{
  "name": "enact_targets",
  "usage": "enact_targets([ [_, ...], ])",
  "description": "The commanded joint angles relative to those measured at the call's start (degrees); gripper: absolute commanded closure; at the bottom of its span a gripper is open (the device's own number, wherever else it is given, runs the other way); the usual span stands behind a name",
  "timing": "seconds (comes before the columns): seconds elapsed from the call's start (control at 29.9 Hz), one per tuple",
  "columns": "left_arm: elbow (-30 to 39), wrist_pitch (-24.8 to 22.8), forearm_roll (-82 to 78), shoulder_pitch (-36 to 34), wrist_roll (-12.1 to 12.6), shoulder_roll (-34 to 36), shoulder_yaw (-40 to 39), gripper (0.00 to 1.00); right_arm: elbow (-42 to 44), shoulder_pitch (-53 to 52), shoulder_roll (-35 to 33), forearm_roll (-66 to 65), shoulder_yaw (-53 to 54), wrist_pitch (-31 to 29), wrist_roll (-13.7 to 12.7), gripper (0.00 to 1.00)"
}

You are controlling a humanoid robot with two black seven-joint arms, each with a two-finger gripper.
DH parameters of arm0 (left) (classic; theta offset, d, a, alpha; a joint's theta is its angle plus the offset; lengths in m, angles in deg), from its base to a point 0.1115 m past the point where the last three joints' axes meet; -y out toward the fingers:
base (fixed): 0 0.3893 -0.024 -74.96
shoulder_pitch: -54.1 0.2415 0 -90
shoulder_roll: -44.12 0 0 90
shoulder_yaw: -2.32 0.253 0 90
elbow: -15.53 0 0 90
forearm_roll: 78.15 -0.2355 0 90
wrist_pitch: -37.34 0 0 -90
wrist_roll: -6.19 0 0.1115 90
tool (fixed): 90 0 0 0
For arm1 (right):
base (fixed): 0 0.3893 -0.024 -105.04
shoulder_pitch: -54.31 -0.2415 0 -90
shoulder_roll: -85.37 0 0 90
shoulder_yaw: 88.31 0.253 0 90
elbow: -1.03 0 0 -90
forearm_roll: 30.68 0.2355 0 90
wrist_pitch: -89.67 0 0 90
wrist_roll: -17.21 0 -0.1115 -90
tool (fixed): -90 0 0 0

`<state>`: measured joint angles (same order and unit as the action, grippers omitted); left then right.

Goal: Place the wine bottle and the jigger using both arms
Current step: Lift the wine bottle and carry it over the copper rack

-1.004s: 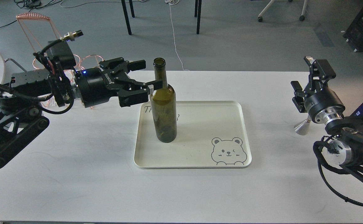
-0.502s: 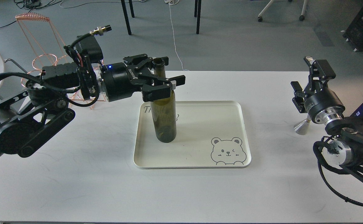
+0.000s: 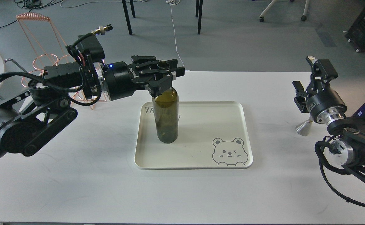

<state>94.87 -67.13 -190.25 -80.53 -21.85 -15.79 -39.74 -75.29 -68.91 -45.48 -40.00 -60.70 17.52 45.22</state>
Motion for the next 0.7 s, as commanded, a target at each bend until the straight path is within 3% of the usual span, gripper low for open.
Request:
enact_targets([
  [0.0, 0.11, 0.05, 0.39, -1.51, 0.04, 0.75, -0.12, 0.9, 0.03, 0.0, 0.24, 0.0, -0.02, 0.0, 0.0, 0.04],
  [0.1, 0.63, -0.12, 1.0, -3.87, 0.04, 3.47, -0.74, 0.9, 0.03, 0.0, 0.41, 0.0, 0.07, 0.09, 0.0, 0.04],
  [0.37, -0.68, -1.35, 8.83, -17.93, 0.04, 15.68, 0.05, 0.9, 0.03, 0.0, 0.5, 0.0, 0.07, 0.52, 0.0, 0.04],
  [0.67, -13.15, -1.62, 8.65, -21.2, 0.04, 20.62, -0.03, 0.92, 0.12, 0.0, 0.94, 0.0, -0.02, 0.52, 0.0, 0.04],
])
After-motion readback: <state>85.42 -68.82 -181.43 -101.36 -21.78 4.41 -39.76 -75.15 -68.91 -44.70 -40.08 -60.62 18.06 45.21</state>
